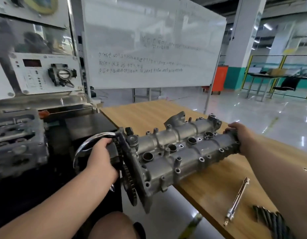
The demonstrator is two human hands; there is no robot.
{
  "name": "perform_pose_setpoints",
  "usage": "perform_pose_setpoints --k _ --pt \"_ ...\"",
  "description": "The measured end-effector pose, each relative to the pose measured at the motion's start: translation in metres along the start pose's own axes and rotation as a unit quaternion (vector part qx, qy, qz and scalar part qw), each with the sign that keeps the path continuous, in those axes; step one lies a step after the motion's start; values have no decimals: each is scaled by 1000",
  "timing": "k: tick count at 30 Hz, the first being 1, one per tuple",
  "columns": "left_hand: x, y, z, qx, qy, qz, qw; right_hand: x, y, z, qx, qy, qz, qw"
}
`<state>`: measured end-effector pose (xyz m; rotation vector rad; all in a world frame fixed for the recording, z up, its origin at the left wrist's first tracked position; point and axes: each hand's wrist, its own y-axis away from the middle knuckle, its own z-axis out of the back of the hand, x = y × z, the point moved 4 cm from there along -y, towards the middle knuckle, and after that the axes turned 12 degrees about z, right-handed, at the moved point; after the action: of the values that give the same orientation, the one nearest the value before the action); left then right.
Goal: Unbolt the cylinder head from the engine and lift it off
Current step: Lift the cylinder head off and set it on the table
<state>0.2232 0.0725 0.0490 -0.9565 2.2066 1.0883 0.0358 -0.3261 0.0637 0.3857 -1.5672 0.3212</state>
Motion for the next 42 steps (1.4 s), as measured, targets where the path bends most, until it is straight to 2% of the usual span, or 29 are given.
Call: perform_pose_setpoints --k 9,20,23,26,29,32,35,38,40,42 --pt "32 -27 -3 -34 17 37 999 -39 -39 -2 45 -17 -44 998" --pt "45 -32 9 -74 40 72 994 -49 -59 -3 4 40 -35 999" --pt "45 -36 8 -72 41 78 993 -48 -61 -3 -4 73 -40 997" --pt "46 -42 9 -74 33 83 993 -44 -63 0 0 154 -13 988" --pt "45 -42 9 -78 17 83 993 -25 -65 -5 19 300 78 950" --pt "45 -38 10 -76 -3 84 994 0 -52 -22 58 485 144 861" --pt "47 -31 14 -61 -38 87 994 13 -19 -44 58 540 198 816" --pt "49 -24 23 -65 -104 36 992 12 26 -64 37 565 232 791" --pt "50 -16 25 -49 -153 -22 987 1 52 -81 60 553 219 801" --pt "55 -7 23 -36 -192 -48 980 -13 74 -98 96 529 169 826"
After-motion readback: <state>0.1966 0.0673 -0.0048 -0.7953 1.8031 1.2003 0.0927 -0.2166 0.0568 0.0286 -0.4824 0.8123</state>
